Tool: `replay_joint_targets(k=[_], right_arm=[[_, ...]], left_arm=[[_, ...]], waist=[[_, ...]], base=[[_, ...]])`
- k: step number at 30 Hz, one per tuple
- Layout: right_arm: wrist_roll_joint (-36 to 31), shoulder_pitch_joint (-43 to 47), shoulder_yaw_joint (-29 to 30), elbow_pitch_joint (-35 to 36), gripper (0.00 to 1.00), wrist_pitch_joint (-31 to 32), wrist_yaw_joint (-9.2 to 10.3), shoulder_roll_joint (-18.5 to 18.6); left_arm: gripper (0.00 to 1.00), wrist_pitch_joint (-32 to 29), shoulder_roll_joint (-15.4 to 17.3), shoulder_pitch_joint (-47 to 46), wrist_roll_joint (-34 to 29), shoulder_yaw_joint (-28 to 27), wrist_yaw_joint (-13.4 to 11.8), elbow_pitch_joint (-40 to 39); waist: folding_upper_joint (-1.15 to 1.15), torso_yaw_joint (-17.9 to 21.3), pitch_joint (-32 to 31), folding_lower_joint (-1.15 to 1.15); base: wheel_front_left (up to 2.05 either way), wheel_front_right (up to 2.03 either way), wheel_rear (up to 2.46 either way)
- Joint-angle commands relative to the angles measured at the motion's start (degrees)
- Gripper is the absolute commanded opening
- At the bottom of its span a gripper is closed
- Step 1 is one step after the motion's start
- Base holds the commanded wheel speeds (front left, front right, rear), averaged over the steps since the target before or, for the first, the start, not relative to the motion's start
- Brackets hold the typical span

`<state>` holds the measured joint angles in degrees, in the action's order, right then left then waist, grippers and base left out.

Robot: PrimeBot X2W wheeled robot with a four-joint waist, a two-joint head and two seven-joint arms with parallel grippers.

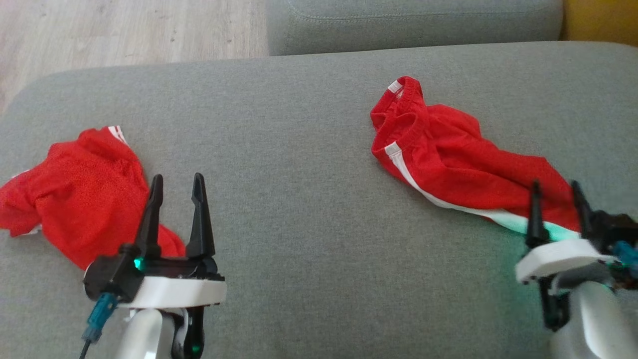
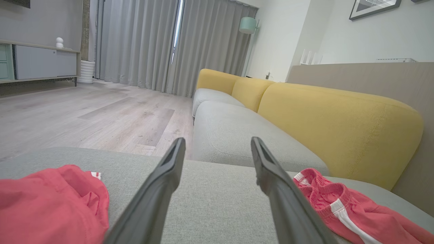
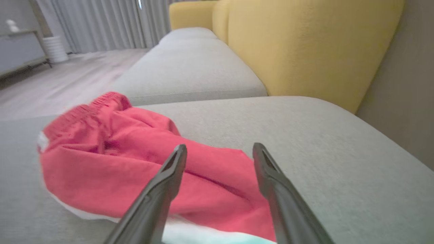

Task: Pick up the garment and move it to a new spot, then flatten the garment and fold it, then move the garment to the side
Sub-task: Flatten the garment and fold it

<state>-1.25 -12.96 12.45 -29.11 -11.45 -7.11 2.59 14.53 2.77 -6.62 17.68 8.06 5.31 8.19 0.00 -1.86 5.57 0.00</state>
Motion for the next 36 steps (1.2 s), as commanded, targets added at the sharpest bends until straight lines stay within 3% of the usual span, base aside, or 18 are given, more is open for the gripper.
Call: replay_joint_targets(k=[1, 9, 14, 18, 23, 31, 32, 33, 36], right_arm=[[1.8, -0.5, -3.8, 2.9, 1.00, -1.1, -0.37, 0.3], [6.6, -2.3, -17.3, 6.6, 1.00, -0.1, -0.37, 0.3], [4.2, -8.2, -24.0, 1.6, 1.00, 4.2, -0.37, 0.3], [1.8, -11.4, -23.7, -3.2, 1.00, 5.6, -0.37, 0.3], [-3.6, -15.4, -19.1, -9.7, 1.00, 5.9, -0.37, 0.3], [-6.0, -18.1, -16.6, -15.9, 1.00, 4.4, -0.37, 0.3], [-5.9, -18.2, -16.7, -16.6, 0.70, 4.2, -0.37, 0.3], [-5.7, -18.5, -17.3, -17.7, 0.00, 3.6, -0.37, 0.3], [-5.3, -18.8, -18.2, -18.9, 0.00, 2.7, -0.37, 0.3]], left_arm=[[1.00, 0.5, 0.1, -1.3, 0.3, -1.5, 0.1, -1.8], [1.00, 0.5, 0.1, -2.4, 0.4, -0.1, 0.3, -1.8], [1.00, 0.5, 0.1, -3.6, 0.9, 1.2, 0.4, -1.3], [1.00, 0.5, 0.1, -3.9, 1.2, 2.0, 0.3, -1.2], [1.00, 0.5, 0.1, -4.0, 1.6, 3.0, 0.0, -1.0], [1.00, 0.5, 0.1, -4.1, 1.7, 3.4, -0.4, -1.2], [1.00, 0.5, 0.1, -4.2, 1.8, 3.6, -0.4, -1.2], [1.00, 0.5, 0.1, -4.3, 1.8, 3.8, -0.5, -1.2], [1.00, 0.5, 0.1, -4.6, 1.8, 4.0, -0.5, -1.1]], waist=[[0.00, -0.2, 0.0, 0.00], [0.00, -2.7, 1.8, 0.00], [0.00, -6.3, 3.9, 0.00], [0.00, -8.1, 4.8, 0.00], [0.00, -10.5, 5.5, 0.00], [0.00, -11.1, 5.8, 0.00], [0.00, -11.0, 5.8, 0.00], [0.00, -10.8, 5.9, 0.00], [0.00, -10.4, 5.9, 0.00]], base=[[0.00, 0.00, 0.00], [0.00, 0.00, 0.00], [0.00, 0.00, 0.00], [0.00, 0.00, 0.00], [0.00, 0.00, 0.00], [0.00, 0.00, 0.00], [0.00, 0.00, 0.00], [0.00, 0.00, 0.00], [0.00, 0.00, 0.00]])
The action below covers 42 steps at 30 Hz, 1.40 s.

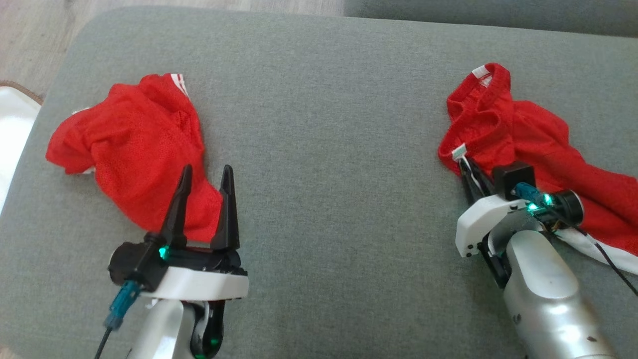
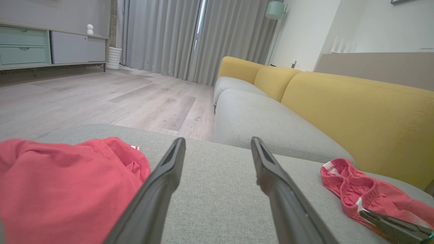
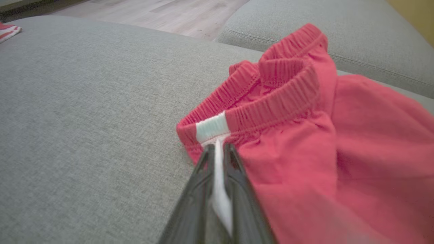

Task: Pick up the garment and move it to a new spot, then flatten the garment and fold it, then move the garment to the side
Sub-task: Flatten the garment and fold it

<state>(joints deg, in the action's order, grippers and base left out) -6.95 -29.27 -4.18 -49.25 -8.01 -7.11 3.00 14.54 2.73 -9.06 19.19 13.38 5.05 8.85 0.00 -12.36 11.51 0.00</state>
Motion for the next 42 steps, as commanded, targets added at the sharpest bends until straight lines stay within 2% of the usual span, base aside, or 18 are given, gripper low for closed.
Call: replay_joint_targets(k=[1, 6, 12, 17, 22, 23, 24, 28, 31, 37, 42], right_arm=[[1.0, -2.5, -2.2, 1.0, 0.00, -1.3, -0.37, -0.1], [6.5, -2.6, -7.9, 1.6, 0.00, -4.1, -0.37, -0.1], [15.2, -0.3, -20.7, 5.2, 0.00, -5.4, -0.37, -0.1], [20.4, 1.3, -30.3, 7.3, 0.00, -4.2, -0.37, -0.1], [24.1, 1.7, -37.2, 7.3, 0.00, -2.5, -0.37, -0.1], [24.1, 1.5, -38.1, 7.0, 0.56, -2.4, -0.37, -0.1], [24.5, 1.4, -38.5, 6.8, 1.00, -2.6, -0.37, -0.1], [25.8, 1.2, -38.8, 6.4, 1.00, -3.2, -0.37, -0.1], [26.0, 1.2, -36.9, 6.0, 1.00, -4.3, -0.37, -0.1], [24.8, 3.9, -28.8, 7.8, 1.00, -6.0, -0.37, 1.6], [23.3, 8.2, -18.5, 13.7, 1.00, -6.6, -0.37, 2.8]], left_arm=[[1.00, 0.5, 0.1, -2.2, 0.2, -1.3, -0.3, -1.8], [1.00, 0.5, 0.1, -2.3, 0.1, -1.6, -0.3, -1.6], [1.00, 0.5, 0.1, -2.0, -0.1, -2.0, -0.2, -1.2], [1.00, 0.5, 0.1, -1.6, -0.2, -2.4, -0.2, -1.1], [1.00, 0.5, 0.1, -1.1, -0.4, -2.8, -0.2, -1.0], [1.00, 0.5, 0.1, -1.0, -0.5, -2.9, -0.2, -1.1], [1.00, 0.5, 0.1, -0.8, -0.5, -3.0, -0.2, -1.1], [1.00, 0.5, 0.1, -0.5, -0.6, -3.4, -0.2, -1.3], [1.00, 0.5, 0.1, -0.3, -0.7, -3.9, -0.2, -1.5], [1.00, 0.5, 0.1, 0.5, -0.9, -5.0, -0.1, -2.1], [1.00, 0.5, 0.1, 1.0, -1.1, -6.0, 0.2, -2.5]], waist=[[0.00, 0.3, 0.0, 0.00], [0.00, 1.0, -0.3, 0.00], [0.00, 1.8, -1.6, 0.00], [0.00, 2.4, -2.5, 0.00], [0.00, 3.2, -3.2, 0.00], [0.00, 3.4, -3.3, 0.00], [0.00, 3.7, -3.5, 0.00], [0.00, 4.7, -3.9, 0.00], [0.00, 6.0, -4.6, 0.00], [0.00, 9.6, -6.2, 0.00], [0.00, 12.9, -6.8, 0.00]], base=[[0.00, 0.00, 0.00], [0.00, 0.00, 0.00], [0.00, 0.00, 0.00], [0.00, 0.00, 0.00], [0.00, 0.00, 0.00], [0.00, 0.00, 0.00], [0.00, 0.00, 0.00], [0.00, 0.00, 0.00], [0.00, 0.00, 0.00], [0.00, 0.00, 0.00], [0.00, 0.00, 0.00]])
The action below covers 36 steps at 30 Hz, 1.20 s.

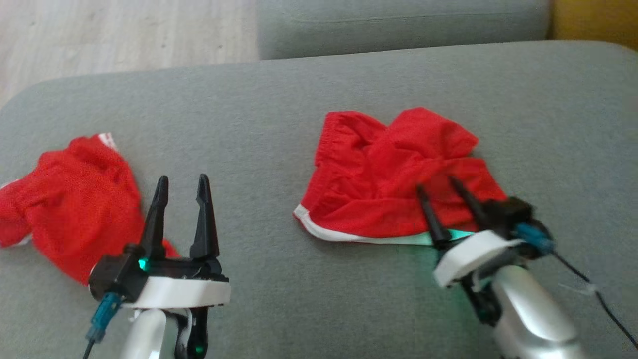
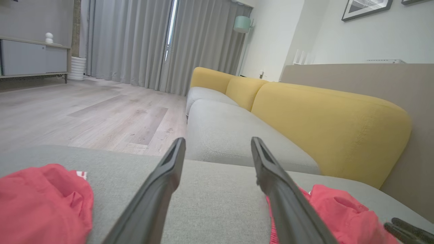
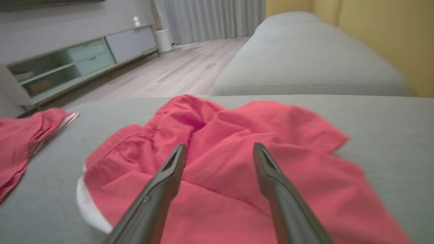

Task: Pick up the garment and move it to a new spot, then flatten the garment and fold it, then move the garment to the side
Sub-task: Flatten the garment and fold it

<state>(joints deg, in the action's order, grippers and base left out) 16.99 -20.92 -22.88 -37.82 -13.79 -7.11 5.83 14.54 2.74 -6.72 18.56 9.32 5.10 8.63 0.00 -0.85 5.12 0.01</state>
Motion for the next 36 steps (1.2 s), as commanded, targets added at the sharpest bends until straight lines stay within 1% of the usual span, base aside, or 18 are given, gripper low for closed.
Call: replay_joint_targets(k=[1, 4, 7, 11, 12, 15, 21, 36], right_arm=[[-1.4, 0.8, 2.7, 3.7, 1.00, -0.9, -0.37, 0.1], [-4.4, 4.1, 10.9, 8.2, 1.00, -1.1, -0.37, -0.2], [-8.0, 7.6, 18.1, 12.6, 1.00, -1.2, -0.37, -1.5], [-11.6, 12.1, 23.5, 18.1, 1.00, -1.2, -0.37, -2.7], [-12.0, 13.1, 23.9, 18.8, 1.00, -1.2, -0.37, -2.8], [-10.2, 14.9, 22.9, 19.9, 1.00, -1.2, -0.37, -2.9], [-8.4, 14.9, 22.4, 21.3, 1.00, -1.2, -0.37, -2.9], [-8.2, 14.8, 21.5, 21.9, 1.00, -1.2, -0.37, -2.9]], left_arm=[[1.00, 0.5, 0.1, -1.3, -0.5, -2.0, 0.2, -2.4], [1.00, 0.5, 0.1, -1.3, -0.5, -2.1, 0.4, -2.6], [1.00, 0.5, 0.1, -1.5, -0.5, -1.8, 0.6, -2.5], [1.00, 0.5, 0.1, -2.0, -0.5, -1.3, 1.1, -1.7], [1.00, 0.5, 0.1, -2.2, -0.6, -1.1, 1.2, -1.4], [1.00, 0.5, 0.1, -2.4, -0.6, -0.6, 1.4, -0.6], [1.00, 0.5, 0.1, -2.9, -1.0, 0.0, 1.9, 0.2], [1.00, 0.5, 0.1, -3.1, -1.2, 1.2, 2.3, 0.8]], waist=[[0.00, 2.0, -0.5, -0.01], [0.00, 3.7, -0.2, -0.01], [0.00, 4.9, 0.2, -0.01], [0.00, 5.9, 0.8, -0.01], [0.00, 6.1, 0.9, -0.01], [0.00, 6.7, 1.3, -0.01], [0.00, 7.4, 1.8, -0.01], [0.00, 6.3, 1.5, -0.01]], base=[[0.00, 0.00, 0.00], [0.00, 0.00, 0.00], [0.00, 0.00, 0.00], [0.00, 0.00, 0.00], [0.00, 0.00, 0.00], [0.00, 0.00, 0.00], [0.00, 0.00, 0.00], [0.00, 0.00, 0.00]])
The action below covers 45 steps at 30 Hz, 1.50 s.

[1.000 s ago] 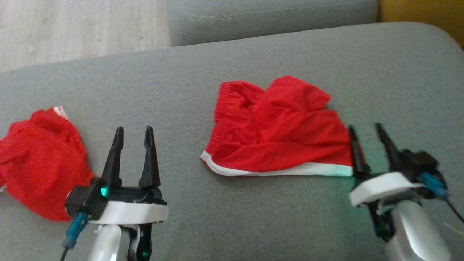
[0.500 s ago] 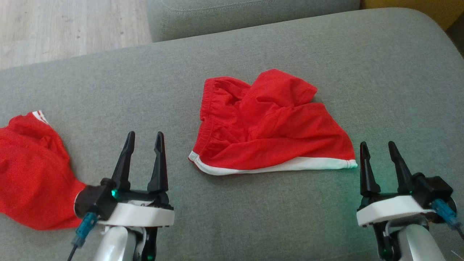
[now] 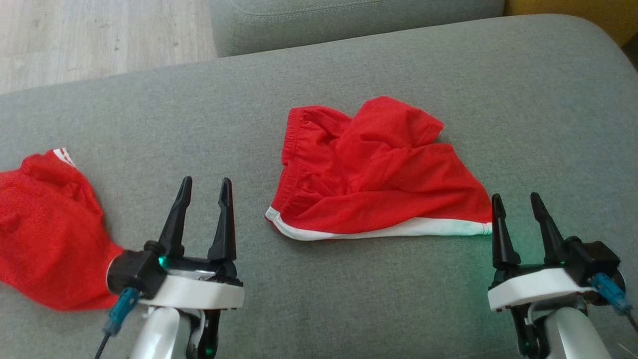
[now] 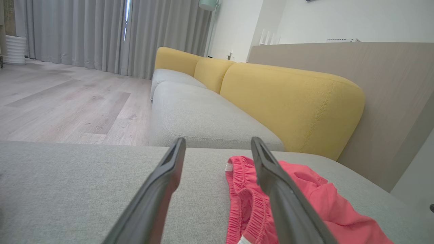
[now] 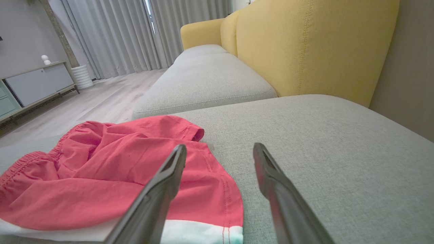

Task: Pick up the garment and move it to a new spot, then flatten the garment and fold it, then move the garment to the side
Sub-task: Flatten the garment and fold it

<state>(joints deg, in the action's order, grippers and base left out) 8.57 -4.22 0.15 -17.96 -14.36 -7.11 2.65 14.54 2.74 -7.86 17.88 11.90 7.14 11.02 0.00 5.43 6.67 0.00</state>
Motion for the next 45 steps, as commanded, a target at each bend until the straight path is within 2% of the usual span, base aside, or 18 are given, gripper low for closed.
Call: replay_joint_targets(k=[1, 9, 11, 17, 22, 32, 39, 40, 41, 42, 45], right_arm=[[0.2, -1.9, -1.5, 2.0, 1.00, -0.6, -0.37, 0.2], [0.2, -1.9, -1.7, 2.2, 1.00, -0.6, -0.37, 0.2], [0.2, -1.8, -1.5, 2.1, 1.00, -0.6, -0.37, 0.2], [0.1, -2.0, -1.6, 1.6, 1.00, -0.6, -0.37, 0.2], [0.3, -2.4, -2.2, 1.7, 1.00, -0.6, -0.37, 0.2], [0.7, -3.3, -2.4, 1.9, 1.00, -0.6, -0.37, 0.2], [1.0, -3.5, -2.3, 2.0, 1.00, -0.6, -0.37, 0.2], [1.1, -3.5, -2.2, 1.9, 1.00, -0.6, -0.37, 0.2], [1.1, -3.5, -2.2, 1.8, 1.00, -0.6, -0.37, 0.2], [1.1, -3.5, -2.2, 1.5, 1.00, -0.6, -0.37, 0.2], [0.6, -3.4, -2.2, -0.2, 1.00, -0.6, -0.37, 0.2]], left_arm=[[1.00, 0.5, 0.1, -1.9, -0.6, -1.4, 0.2, -1.6], [1.00, 0.5, 0.1, -1.9, -0.8, -1.1, 0.3, -1.3], [1.00, 0.5, 0.4, -2.1, -1.6, 1.0, 0.3, -0.5], [1.00, 0.1, 5.1, -4.5, -2.1, 10.6, 0.3, 5.3], [1.00, -3.8, 8.7, -9.5, -2.5, 16.6, 0.3, 11.6], [1.00, -7.8, 11.7, -17.6, -2.8, 21.5, 0.3, 20.5], [1.00, -6.9, 12.3, -19.0, -1.5, 22.7, 0.3, 22.4], [0.81, -6.5, 12.2, -19.1, -1.0, 22.9, 0.3, 22.5], [0.29, -6.2, 12.0, -19.2, -0.5, 23.0, 0.3, 22.5], [0.00, -5.8, 12.0, -19.3, -0.2, 23.2, 0.3, 22.5], [0.00, -4.5, 12.1, -19.8, 0.2, 23.1, 0.3, 22.2]], waist=[[0.00, -0.1, 0.0, 0.00], [0.00, -0.3, 0.1, 0.00], [0.00, -0.3, 0.3, 0.00], [0.00, 0.0, 0.9, 0.00], [0.00, 0.7, 2.2, 0.00], [0.00, 2.5, 5.1, 0.00], [0.00, 3.1, 5.5, 0.00], [0.00, 3.2, 5.5, 0.00], [0.00, 3.2, 5.5, 0.00], [0.00, 3.2, 5.5, 0.00], [0.00, 3.1, 5.5, 0.00]], base=[[0.00, 0.00, 0.00], [0.00, 0.00, 0.00], [0.00, 0.00, 0.00], [0.00, 0.00, 0.00], [0.00, 0.00, 0.00], [0.00, 0.00, 0.00], [0.00, 0.00, 0.00], [0.00, 0.00, 0.00], [0.00, 0.00, 0.00], [0.00, 0.00, 0.00], [0.00, 0.00, 0.00]])
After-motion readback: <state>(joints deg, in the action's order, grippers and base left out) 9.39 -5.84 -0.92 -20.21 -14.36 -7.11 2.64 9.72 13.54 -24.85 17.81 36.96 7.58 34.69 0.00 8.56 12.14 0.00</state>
